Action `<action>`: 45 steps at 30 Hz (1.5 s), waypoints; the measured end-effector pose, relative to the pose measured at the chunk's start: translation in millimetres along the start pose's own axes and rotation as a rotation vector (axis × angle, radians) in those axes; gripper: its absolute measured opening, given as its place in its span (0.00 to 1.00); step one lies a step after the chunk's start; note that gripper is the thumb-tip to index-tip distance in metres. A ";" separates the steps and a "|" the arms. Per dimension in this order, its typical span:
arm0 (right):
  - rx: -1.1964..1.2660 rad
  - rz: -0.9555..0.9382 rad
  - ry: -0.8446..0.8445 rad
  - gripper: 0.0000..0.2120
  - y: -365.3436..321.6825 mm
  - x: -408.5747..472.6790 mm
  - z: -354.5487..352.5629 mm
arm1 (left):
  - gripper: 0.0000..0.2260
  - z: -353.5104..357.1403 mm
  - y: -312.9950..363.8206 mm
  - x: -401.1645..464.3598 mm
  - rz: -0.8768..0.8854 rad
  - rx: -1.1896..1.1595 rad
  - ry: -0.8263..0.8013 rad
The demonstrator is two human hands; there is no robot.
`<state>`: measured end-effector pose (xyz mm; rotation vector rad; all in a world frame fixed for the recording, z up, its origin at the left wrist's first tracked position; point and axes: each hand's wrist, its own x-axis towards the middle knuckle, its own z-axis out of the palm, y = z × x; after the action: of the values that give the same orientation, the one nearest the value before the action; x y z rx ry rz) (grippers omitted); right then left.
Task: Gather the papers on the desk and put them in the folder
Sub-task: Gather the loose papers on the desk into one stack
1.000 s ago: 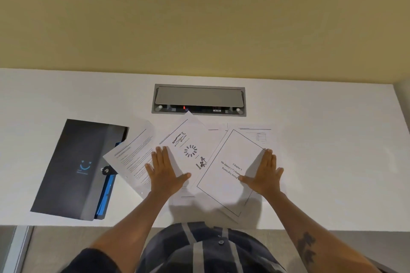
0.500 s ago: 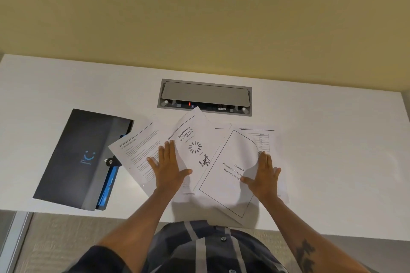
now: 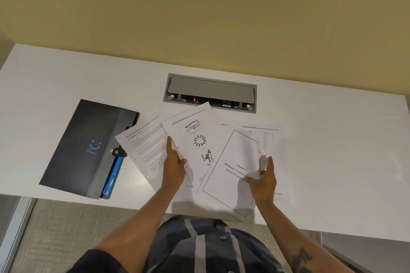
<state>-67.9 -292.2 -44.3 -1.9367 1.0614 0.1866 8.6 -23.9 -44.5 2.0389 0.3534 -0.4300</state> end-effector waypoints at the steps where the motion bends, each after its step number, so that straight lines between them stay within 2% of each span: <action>1: 0.023 -0.009 0.004 0.58 -1.4 -1.6 0.8 | 0.44 -2.8 -0.6 -1.0 0.002 0.000 -0.024; 6: 0.006 -0.158 -0.026 0.59 -14.1 -9.7 5.1 | 0.47 -19.8 -5.6 -2.3 0.063 0.121 -0.225; 12: 0.081 -0.176 -0.163 0.58 -26.4 -24.8 23.1 | 0.42 -25.3 -13.3 -12.6 0.044 0.245 -0.306; 14: 0.080 -0.190 -0.204 0.58 -30.6 -30.8 31.4 | 0.40 -23.0 -18.1 -16.8 0.003 0.209 -0.327; 16: 0.077 -0.198 -0.245 0.57 -33.3 -37.0 38.9 | 0.36 -20.3 -20.9 -20.5 -0.057 0.041 -0.334; 19: 0.060 -0.175 -0.303 0.55 -33.9 -44.4 44.8 | 0.29 -13.5 -21.1 -29.6 -0.079 -0.116 -0.290; 22: 0.031 -0.164 -0.347 0.47 -35.6 -44.2 38.6 | 0.23 -4.1 -19.9 -36.2 -0.192 -0.144 -0.161; 27: -0.087 -0.160 -0.177 0.38 -41.8 -12.2 -3.6 | 0.12 2.9 -22.0 -41.5 -0.288 -0.078 -0.045; 30: -0.299 -0.230 -0.144 0.43 -44.3 22.3 -39.7 | 0.09 1.7 -27.6 -46.5 -0.282 0.008 0.010; 35: -0.739 -0.450 -0.240 0.59 -61.5 77.9 -85.5 | 0.10 -0.7 -38.7 -62.4 -0.315 0.086 0.018; 38: -0.976 -0.444 -0.303 0.69 -65.2 96.9 -91.5 | 0.10 -1.1 -41.8 -69.6 -0.325 0.127 0.038; 42: -1.128 -0.417 -0.373 0.73 -52.8 104.2 -92.9 | 0.06 0.2 -44.0 -77.2 -0.354 0.112 0.065; 45: -1.082 -0.411 -0.348 0.71 -37.7 96.9 -93.2 | 0.04 0.0 -43.0 -81.7 -0.383 0.040 0.098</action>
<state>-4.6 -412.9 -13.9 -2.8590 0.2737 0.9767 -82.5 -9.3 -41.8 2.0362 0.8077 -0.5735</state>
